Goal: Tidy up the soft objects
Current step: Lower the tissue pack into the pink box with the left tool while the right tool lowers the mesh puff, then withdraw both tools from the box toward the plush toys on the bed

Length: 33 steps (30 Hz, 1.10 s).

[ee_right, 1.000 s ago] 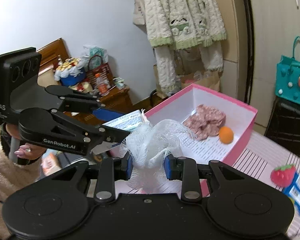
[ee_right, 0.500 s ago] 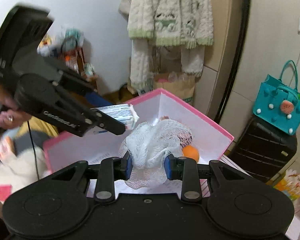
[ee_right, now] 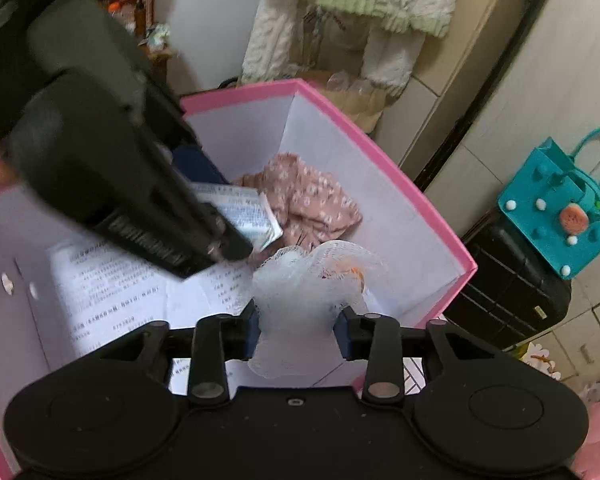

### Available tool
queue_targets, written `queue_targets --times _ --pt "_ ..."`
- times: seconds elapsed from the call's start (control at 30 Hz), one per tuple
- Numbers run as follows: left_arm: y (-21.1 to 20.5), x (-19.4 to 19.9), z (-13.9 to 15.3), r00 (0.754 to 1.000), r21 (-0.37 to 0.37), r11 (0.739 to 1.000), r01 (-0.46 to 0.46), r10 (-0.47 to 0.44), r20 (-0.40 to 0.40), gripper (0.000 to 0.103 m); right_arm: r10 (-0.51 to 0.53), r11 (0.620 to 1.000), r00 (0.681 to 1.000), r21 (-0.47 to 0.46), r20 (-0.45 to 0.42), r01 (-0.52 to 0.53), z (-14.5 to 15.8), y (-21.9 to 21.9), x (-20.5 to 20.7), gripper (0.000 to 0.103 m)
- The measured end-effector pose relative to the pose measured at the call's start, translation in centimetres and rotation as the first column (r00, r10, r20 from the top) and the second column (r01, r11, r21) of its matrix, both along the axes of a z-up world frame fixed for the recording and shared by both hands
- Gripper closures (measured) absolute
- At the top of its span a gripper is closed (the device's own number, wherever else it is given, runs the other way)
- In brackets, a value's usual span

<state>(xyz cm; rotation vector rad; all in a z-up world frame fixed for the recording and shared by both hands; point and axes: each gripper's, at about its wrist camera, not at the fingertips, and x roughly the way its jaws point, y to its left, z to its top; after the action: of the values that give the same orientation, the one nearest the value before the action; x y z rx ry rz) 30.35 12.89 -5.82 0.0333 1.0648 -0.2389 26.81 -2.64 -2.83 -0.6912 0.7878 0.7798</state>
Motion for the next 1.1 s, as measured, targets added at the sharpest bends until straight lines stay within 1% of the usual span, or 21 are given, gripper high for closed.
queue_targets --times 0.07,0.13,0.23,0.3,0.37,0.43,0.5,0.63,0.77,0.93,1.03,1.1 --pt "0.5 0.5 -0.2 1.000 -0.009 1.000 -0.024 0.024 0.002 0.064 0.011 0.999 1.000 -0.038 0.025 -0.010 -0.4 0.4 -0.2 0.054" --pt "0.5 0.6 -0.3 0.999 -0.010 0.999 -0.036 0.036 0.013 0.067 -0.001 0.999 0.999 -0.041 0.049 0.003 -0.6 0.3 -0.2 0.052" --pt "0.1 0.6 -0.6 0.999 -0.005 0.999 -0.045 0.045 0.029 0.068 -0.021 1.000 0.998 -0.008 0.054 0.022 -0.4 -0.2 -0.1 0.049" --pt "-0.3 0.4 -0.7 0.999 0.004 0.999 -0.041 0.041 0.036 0.068 -0.031 0.999 0.997 0.013 0.065 0.030 -0.3 -0.5 -0.3 0.039" --pt "-0.5 0.1 -0.8 0.998 0.010 0.999 -0.039 0.038 0.044 0.068 -0.040 0.999 0.996 0.024 0.078 0.038 -0.2 -0.6 -0.5 0.035" --pt "-0.7 -0.4 -0.5 0.998 0.020 1.000 -0.023 0.022 0.066 0.068 -0.060 0.998 0.993 0.041 0.105 0.056 0.1 -1.0 -0.7 0.034" --pt "-0.9 -1.2 0.3 0.994 0.041 0.999 -0.009 0.004 0.105 0.067 -0.081 0.995 0.990 0.074 0.117 0.072 0.7 -1.4 -0.8 0.034" --pt "-1.1 -2.8 2.1 0.985 0.076 0.997 0.015 -0.028 0.171 0.062 -0.114 0.977 0.992 0.189 0.059 0.101 2.1 -3.0 -1.1 0.034" --pt "-0.7 -4.7 3.6 0.982 0.084 0.996 0.015 -0.030 0.188 0.056 -0.123 0.953 0.992 0.278 -0.004 0.119 3.3 -4.6 -2.6 0.034" --pt "-0.8 -6.9 5.3 0.981 0.086 0.996 0.000 -0.017 0.193 0.054 -0.125 0.925 0.991 0.356 -0.039 0.131 4.9 -6.1 -4.6 0.034" --pt "-1.1 -8.6 6.6 0.979 0.091 0.996 0.005 -0.023 0.203 0.050 -0.120 0.912 0.991 0.389 -0.057 0.132 5.8 -7.0 -6.1 0.034" --pt "-1.3 -9.7 7.2 0.980 0.083 0.996 0.026 -0.042 0.192 0.044 -0.120 0.909 0.991 0.395 -0.065 0.136 6.3 -7.4 -6.9 0.034"
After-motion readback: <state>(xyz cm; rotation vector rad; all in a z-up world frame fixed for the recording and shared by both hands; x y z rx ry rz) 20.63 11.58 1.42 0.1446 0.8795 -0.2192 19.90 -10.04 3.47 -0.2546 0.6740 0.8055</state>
